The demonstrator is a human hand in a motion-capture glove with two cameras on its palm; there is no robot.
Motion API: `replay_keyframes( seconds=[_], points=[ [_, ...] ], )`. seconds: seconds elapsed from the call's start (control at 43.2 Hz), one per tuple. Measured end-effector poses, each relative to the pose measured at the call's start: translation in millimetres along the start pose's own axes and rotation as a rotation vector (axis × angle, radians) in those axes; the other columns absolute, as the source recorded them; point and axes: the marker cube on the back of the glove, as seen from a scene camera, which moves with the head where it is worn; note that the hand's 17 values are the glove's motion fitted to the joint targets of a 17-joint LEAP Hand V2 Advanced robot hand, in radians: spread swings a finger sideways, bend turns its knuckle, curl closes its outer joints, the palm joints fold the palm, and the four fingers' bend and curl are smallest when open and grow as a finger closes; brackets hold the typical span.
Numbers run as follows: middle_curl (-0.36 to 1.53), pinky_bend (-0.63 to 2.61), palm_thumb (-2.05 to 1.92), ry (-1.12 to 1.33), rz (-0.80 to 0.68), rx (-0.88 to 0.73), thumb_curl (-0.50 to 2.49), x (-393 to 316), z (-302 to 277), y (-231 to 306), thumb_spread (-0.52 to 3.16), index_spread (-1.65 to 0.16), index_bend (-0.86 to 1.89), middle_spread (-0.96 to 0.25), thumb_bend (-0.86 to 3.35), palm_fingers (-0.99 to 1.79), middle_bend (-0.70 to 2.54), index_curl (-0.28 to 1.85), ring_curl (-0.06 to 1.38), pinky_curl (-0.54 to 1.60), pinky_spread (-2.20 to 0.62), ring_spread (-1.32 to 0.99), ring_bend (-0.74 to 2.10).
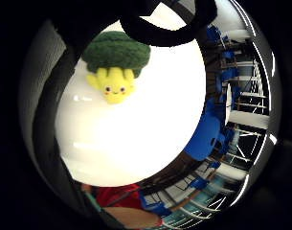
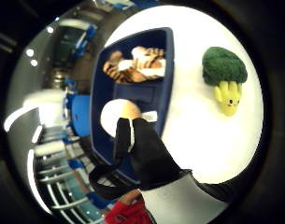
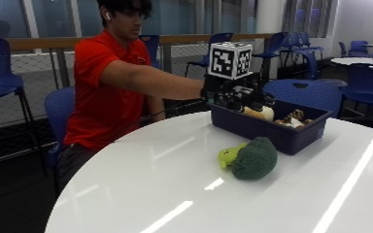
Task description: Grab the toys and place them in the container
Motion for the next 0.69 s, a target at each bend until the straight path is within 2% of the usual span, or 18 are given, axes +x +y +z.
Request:
replay_keyframes(
  seconds=[0.255,0.695],
  points=[
    [0.34,0.77,-0.07,0.026,0.068,-0.037,0.34,38,30,-19,1.14,-0.35,0.13,-0.08,-0.06,-0.19,0.14,0.29,0.31,0.34,0.07,-0.01,0.16],
    [0.28,0.75,-0.04,0.047,0.121,-0.090,0.29,57,77,-56,1.12,-0.36,0.14,-0.07,-0.04,-0.17,0.13,0.27,0.28,0.34,0.08,-0.02,0.17]
  ],
)
